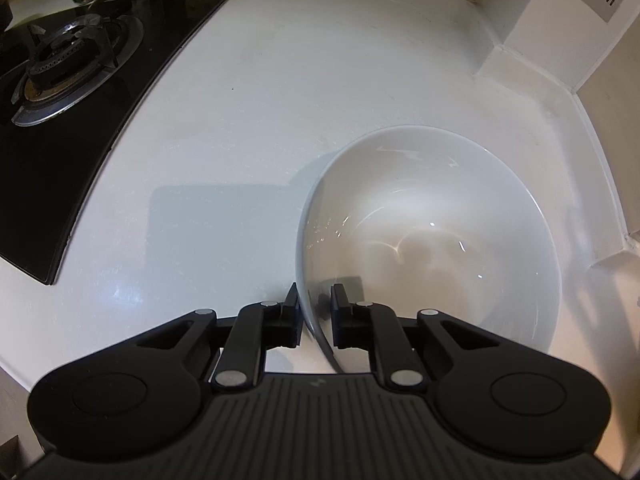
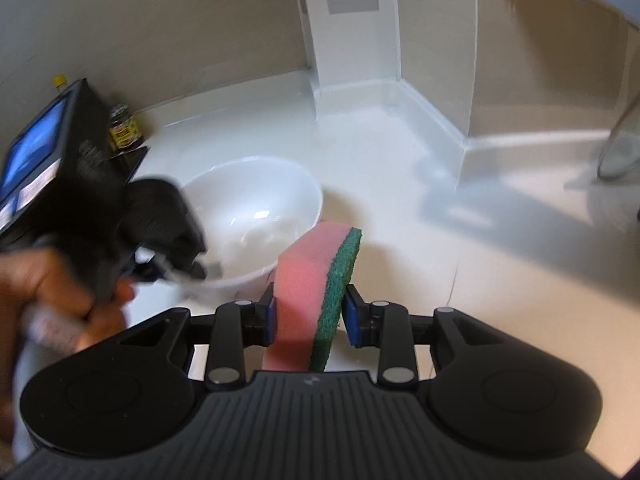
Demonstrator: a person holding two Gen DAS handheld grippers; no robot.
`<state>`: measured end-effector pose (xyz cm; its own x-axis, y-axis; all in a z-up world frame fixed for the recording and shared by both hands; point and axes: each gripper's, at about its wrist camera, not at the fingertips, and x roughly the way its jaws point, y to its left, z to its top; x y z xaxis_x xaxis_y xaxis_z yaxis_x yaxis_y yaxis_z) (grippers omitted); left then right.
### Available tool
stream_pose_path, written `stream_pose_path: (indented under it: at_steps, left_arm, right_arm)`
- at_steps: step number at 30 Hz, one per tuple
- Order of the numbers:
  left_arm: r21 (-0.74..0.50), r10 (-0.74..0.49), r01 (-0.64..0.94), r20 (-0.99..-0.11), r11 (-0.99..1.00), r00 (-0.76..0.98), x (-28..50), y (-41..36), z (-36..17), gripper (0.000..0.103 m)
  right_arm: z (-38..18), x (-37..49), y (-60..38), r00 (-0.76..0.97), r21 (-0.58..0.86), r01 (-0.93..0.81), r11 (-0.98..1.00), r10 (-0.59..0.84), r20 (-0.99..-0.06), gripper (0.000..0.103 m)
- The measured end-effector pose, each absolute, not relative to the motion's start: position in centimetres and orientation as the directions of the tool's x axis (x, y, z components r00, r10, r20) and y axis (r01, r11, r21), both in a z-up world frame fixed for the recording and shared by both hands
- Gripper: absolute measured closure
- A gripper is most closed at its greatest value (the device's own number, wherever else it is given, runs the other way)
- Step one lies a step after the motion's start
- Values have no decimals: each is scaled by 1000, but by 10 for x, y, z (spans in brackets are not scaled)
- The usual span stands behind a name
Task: Clean bowl
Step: 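Swirl the water in the bowl with the left gripper while the right gripper holds the sponge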
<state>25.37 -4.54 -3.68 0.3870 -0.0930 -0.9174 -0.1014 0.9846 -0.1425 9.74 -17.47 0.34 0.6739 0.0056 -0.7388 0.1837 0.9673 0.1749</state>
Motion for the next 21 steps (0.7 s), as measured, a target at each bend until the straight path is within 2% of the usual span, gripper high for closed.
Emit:
stream_pose_path:
  at_steps: [5, 11, 17, 20, 21]
  left_arm:
    - [-147, -106, -77, -916, 986, 387, 257, -39, -40, 90]
    - [-176, -150, -34, -915, 984, 374, 262, -28, -43, 90]
    - [-173, -167, 21, -908, 985, 385, 260, -27, -42, 87]
    - [-155, -159, 43, -903, 987, 399, 263, -28, -44, 87]
    - [-143, -152, 51, -902, 988, 405, 264, -29, -43, 88]
  right_arm:
    - [10, 79, -175, 658, 311, 139, 940, 147, -739, 74]
    - [10, 73, -185, 629, 518, 56, 854, 373, -682, 75]
    - [40, 90, -216, 664, 268, 37, 963, 177, -726, 76]
    - [55, 121, -230, 721, 40, 13, 999, 19, -692, 76]
    - [56, 130, -232, 732, 18, -2, 1000, 14, -681, 76]
